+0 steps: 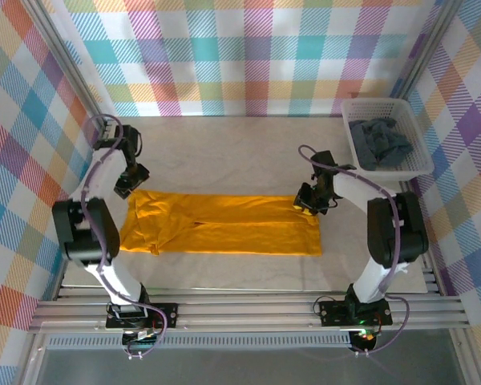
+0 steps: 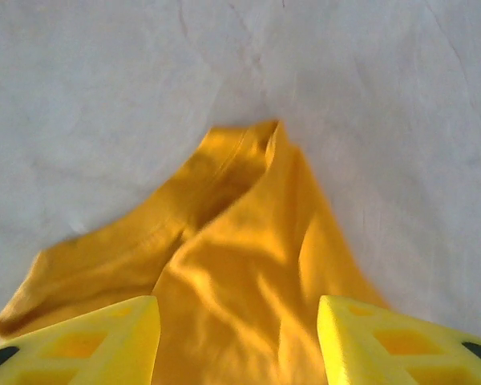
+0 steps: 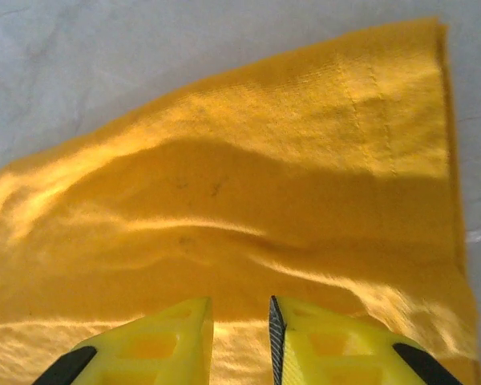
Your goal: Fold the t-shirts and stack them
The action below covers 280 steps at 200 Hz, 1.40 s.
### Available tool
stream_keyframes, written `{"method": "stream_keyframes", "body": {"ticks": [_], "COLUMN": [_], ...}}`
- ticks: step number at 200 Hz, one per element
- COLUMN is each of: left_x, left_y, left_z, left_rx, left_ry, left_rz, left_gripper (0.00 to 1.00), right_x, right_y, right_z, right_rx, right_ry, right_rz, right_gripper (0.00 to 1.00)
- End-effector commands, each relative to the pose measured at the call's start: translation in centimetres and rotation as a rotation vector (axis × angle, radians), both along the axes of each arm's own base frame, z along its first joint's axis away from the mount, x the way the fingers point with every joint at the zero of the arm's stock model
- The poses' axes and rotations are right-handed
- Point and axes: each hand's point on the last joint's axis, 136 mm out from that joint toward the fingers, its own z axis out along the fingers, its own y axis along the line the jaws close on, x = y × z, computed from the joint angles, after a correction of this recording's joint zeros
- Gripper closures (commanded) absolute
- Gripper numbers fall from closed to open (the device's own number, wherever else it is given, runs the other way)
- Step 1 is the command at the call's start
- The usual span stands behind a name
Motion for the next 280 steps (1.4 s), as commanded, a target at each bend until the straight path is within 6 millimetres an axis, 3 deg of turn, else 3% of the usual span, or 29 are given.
{"method": "stream_keyframes", "body": {"ticks": [1, 18, 46, 70, 100, 127, 152, 172, 219, 280], "left_x": [1.4, 2.7, 1.9, 2.3, 1.8, 1.2, 1.7, 2.6, 4.8, 6.6], "left_y": [0.1, 0.2, 2.1, 2.2, 2.7, 4.1, 5.3, 6.3, 5.0, 3.0], "left_z": [-3.3, -4.3, -5.9, -7.1, -7.8, -8.1, -7.8, -7.8, -8.6, -9.6], "left_rx": [-0.116, -0.136, -0.117, -0.142, -0.123, -0.100, -0.133, -0.203, -0.352, -0.436], "left_ry": [0.055, 0.012, 0.051, 0.019, 0.041, 0.036, -0.033, -0.093, -0.123, -0.105], "left_rz": [-0.041, -0.082, -0.048, -0.050, -0.037, -0.004, 0.051, 0.105, 0.147, 0.079], "left_gripper": [0.45, 0.46, 0.50, 0.54, 0.79, 0.94, 0.99, 1.00, 1.00, 0.99], "right_x": [1.3, 1.9, 1.9, 1.6, 1.1, 0.9, 1.0, 2.0, 5.2, 13.4], "right_y": [0.8, 0.8, 0.1, -0.1, -0.8, -1.7, -3.1, -3.0, -4.9, -5.0], "right_z": [-0.6, -1.3, -2.4, -3.2, -4.0, -4.5, -5.0, -4.9, -4.7, -3.1], "right_rx": [0.018, 0.007, -0.042, -0.059, -0.096, -0.136, -0.178, -0.169, -0.180, -0.103], "right_ry": [0.037, 0.054, 0.103, 0.133, 0.162, 0.189, 0.212, 0.200, 0.227, 0.045], "right_rz": [-0.047, -0.057, -0.088, -0.097, -0.110, -0.119, -0.125, -0.109, -0.081, 0.104], "right_gripper": [0.73, 0.73, 0.73, 0.73, 0.73, 0.73, 0.73, 0.73, 0.74, 0.71]}}
